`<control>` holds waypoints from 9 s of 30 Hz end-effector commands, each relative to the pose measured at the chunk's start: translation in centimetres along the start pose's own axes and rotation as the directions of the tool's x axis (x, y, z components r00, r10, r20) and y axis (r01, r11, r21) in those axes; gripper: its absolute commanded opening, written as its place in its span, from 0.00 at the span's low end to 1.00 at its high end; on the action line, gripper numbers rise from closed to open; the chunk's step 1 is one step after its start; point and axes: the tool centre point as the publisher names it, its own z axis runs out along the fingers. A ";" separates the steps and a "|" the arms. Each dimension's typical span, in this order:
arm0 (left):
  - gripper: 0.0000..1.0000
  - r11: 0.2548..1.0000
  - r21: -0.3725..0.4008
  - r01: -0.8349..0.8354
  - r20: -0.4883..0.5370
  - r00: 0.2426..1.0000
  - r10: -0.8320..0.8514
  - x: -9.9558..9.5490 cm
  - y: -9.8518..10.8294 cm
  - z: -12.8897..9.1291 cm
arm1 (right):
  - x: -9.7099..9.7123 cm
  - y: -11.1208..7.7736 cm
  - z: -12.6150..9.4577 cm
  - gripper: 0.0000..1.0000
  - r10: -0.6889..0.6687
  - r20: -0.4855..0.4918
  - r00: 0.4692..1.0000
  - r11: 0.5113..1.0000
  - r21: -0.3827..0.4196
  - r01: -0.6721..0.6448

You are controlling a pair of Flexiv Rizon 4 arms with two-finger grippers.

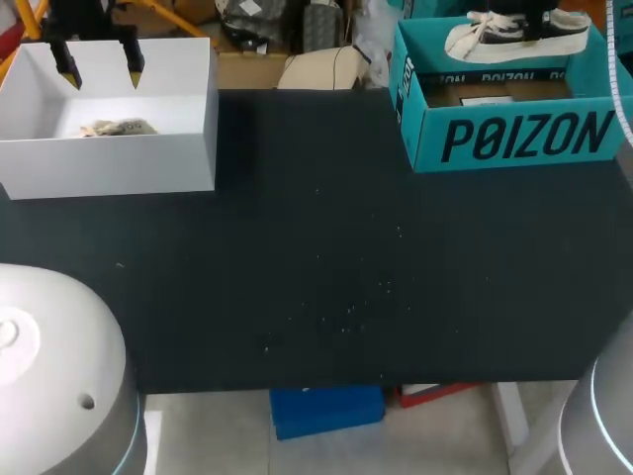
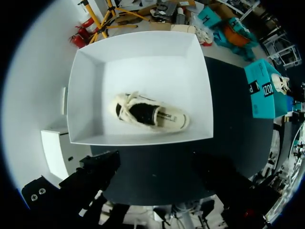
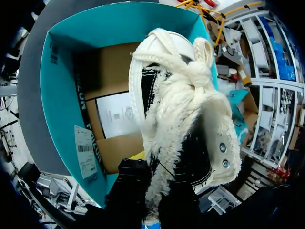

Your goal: Take the shoe out of the shoebox, open the shoe tongue, remove and reinsert the insole, then place the shoe into the shoebox

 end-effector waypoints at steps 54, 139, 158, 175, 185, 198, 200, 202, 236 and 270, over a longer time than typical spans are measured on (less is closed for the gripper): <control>1.00 1.000 -0.002 0.001 0.001 1.000 -0.001 0.0 0.0 0.0 | 38.3 31.1 -11.0 0.00 -0.038 0.216 0.976 0.997 -0.057 0.051; 1.00 1.000 -0.002 0.001 0.001 1.000 -0.001 0.0 0.0 0.0 | 38.8 24.1 -12.1 1.00 -0.131 -0.121 0.984 0.789 -0.613 0.030; 1.00 1.000 -0.002 0.001 0.001 1.000 -0.001 0.0 0.0 0.0 | 39.7 22.4 -8.7 1.00 -0.031 -0.156 0.987 0.698 -0.710 -0.090; 1.00 1.000 -0.002 0.001 0.001 1.000 -0.001 0.0 0.0 0.0 | 38.0 22.9 -2.6 1.00 0.054 -0.191 0.980 0.579 -0.794 -0.186; 1.00 1.000 -0.002 0.001 0.001 1.000 -0.001 0.0 0.0 0.0 | 38.0 23.7 -0.7 1.00 0.061 -0.205 0.977 0.522 -0.828 -0.206; 1.00 1.000 -0.002 0.001 0.001 1.000 -0.001 0.0 0.0 0.0 | 38.6 25.9 1.1 1.00 -0.006 -0.209 0.978 0.483 -0.857 -0.181; 1.00 1.000 -0.002 0.001 0.001 1.000 -0.001 0.0 0.0 0.0 | 38.8 26.2 1.5 1.00 -0.009 -0.221 0.975 0.480 -0.856 -0.190; 1.00 1.000 -0.002 0.001 0.001 1.000 -0.001 0.0 0.0 0.0 | 39.1 26.5 1.7 1.00 -0.012 -0.231 0.973 0.476 -0.857 -0.197; 1.00 0.995 0.070 -0.076 0.087 0.994 0.070 6.3 3.0 -2.3 | 40.0 26.7 2.9 0.00 -0.021 -0.273 0.962 0.468 -0.853 -0.232; 1.00 0.991 -0.031 -0.134 0.211 0.968 0.137 19.8 9.2 1.3 | 40.0 26.7 2.9 0.00 -0.021 -0.273 0.962 0.468 -0.853 -0.232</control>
